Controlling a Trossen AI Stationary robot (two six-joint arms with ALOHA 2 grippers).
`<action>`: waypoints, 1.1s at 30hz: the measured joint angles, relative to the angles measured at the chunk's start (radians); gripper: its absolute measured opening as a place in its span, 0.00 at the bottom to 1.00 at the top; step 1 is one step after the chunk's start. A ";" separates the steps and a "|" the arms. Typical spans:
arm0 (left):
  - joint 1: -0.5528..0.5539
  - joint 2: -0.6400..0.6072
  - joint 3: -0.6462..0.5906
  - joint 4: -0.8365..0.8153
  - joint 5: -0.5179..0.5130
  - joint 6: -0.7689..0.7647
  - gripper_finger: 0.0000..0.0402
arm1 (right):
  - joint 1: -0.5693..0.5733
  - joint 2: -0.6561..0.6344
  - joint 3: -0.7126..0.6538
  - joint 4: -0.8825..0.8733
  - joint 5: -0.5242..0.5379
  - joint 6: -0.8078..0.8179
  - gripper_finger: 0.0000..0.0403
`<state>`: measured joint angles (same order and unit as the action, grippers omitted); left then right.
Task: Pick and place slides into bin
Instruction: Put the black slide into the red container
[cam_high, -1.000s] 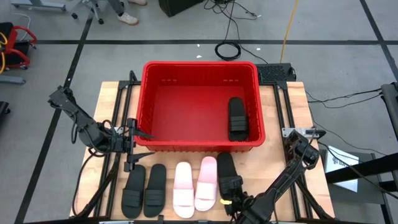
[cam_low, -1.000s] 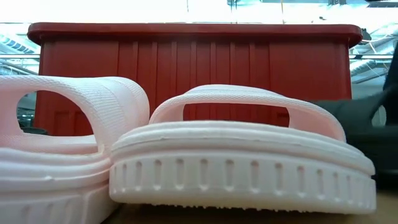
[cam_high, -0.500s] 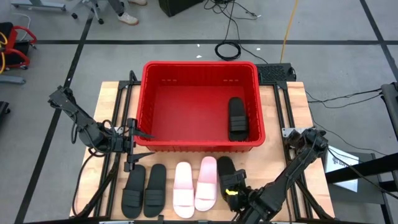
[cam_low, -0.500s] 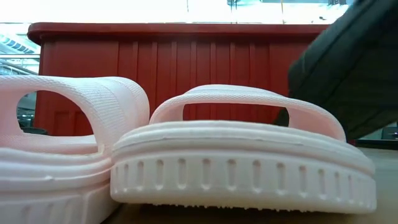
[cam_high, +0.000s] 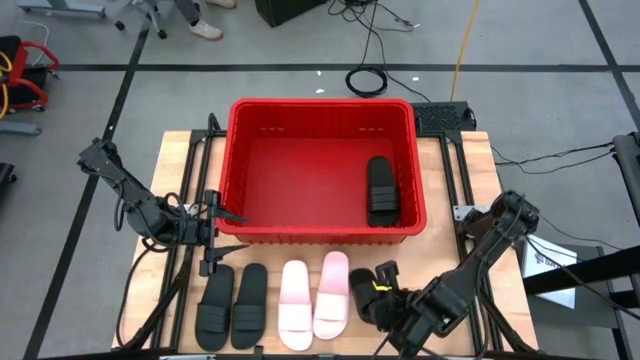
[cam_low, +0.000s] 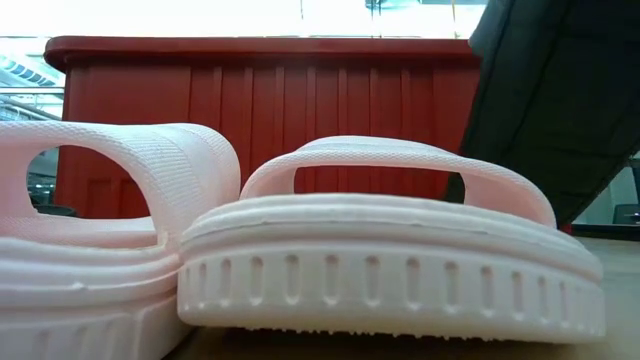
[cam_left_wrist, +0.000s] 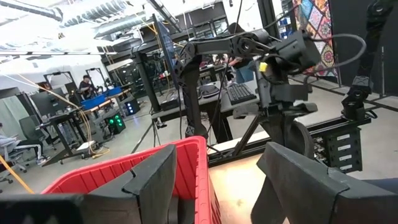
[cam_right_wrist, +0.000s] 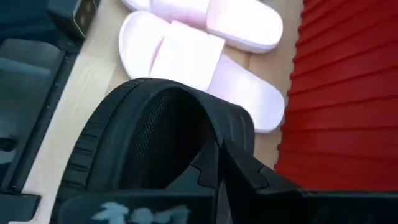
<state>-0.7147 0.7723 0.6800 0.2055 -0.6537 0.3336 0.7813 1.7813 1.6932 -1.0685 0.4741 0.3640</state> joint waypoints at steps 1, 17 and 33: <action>0.000 0.000 0.000 0.000 0.000 0.000 0.63 | -0.005 -0.007 0.000 0.010 -0.008 -0.014 0.00; 0.000 0.000 0.000 0.000 0.000 0.003 0.63 | -0.049 -0.069 0.000 0.076 -0.059 -0.127 0.00; 0.000 0.000 0.000 0.000 -0.001 0.001 0.63 | -0.049 -0.209 0.001 0.154 -0.060 -0.213 0.00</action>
<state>-0.7143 0.7723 0.6800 0.2054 -0.6545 0.3348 0.7322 1.5728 1.6942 -0.9147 0.4145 0.1506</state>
